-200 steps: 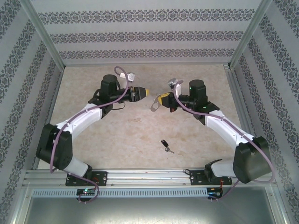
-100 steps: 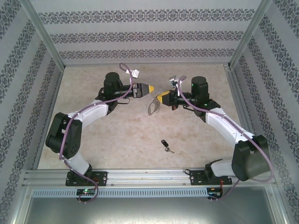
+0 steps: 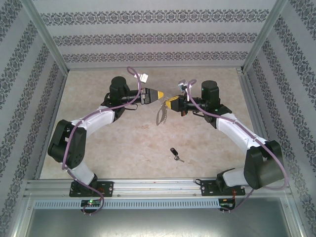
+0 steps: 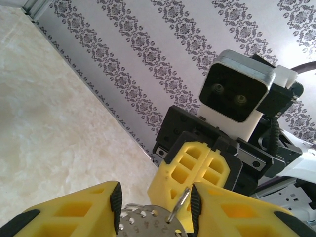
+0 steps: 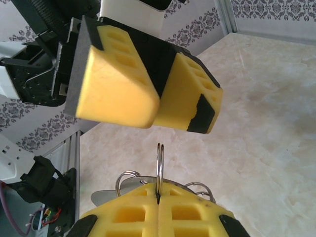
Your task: Put the keys on the keyring
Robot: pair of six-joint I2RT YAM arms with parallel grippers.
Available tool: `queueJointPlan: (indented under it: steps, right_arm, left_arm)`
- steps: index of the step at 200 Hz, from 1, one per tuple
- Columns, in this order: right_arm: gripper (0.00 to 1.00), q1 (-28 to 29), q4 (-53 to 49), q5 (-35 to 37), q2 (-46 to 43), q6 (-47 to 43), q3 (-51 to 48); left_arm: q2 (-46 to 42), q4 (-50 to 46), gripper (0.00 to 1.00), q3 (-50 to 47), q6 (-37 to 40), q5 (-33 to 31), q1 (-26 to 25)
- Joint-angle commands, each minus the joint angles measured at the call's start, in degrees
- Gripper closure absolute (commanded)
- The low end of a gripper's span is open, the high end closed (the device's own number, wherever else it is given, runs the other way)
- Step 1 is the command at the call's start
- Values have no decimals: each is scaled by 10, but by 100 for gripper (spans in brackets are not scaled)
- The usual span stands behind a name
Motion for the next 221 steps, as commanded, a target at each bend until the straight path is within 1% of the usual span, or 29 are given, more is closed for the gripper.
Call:
queueJointPlan:
  steps: [1,22,73,124,186,208,221]
  right_arm:
    - [100,-6,30,-16,3,7,17]
    - [100,-6,32,-16,3,9,15]
    - [100,-5,42,-16,4,16,13]
    - [100,-5,44,-17,6,19,12]
    - [100,-4,47,-21,11,20,9]
    - [100,-3,49,-22,13,20,8]
    - [100,-2,48,-21,14,20,9]
  left_arm:
    - [-27,16,57,-7,8,20,-10]
    - [-29,6,60,-9,15,21,-16]
    - [-26,-1,63,-14,20,28,-24]
    - [-33,16,72,-24,12,26,-26]
    - [-37,43,73,-24,-3,20,-32]
    - [-33,44,77,-18,-4,21,-35]
    - [-32,45,81,-16,-5,22,-35]
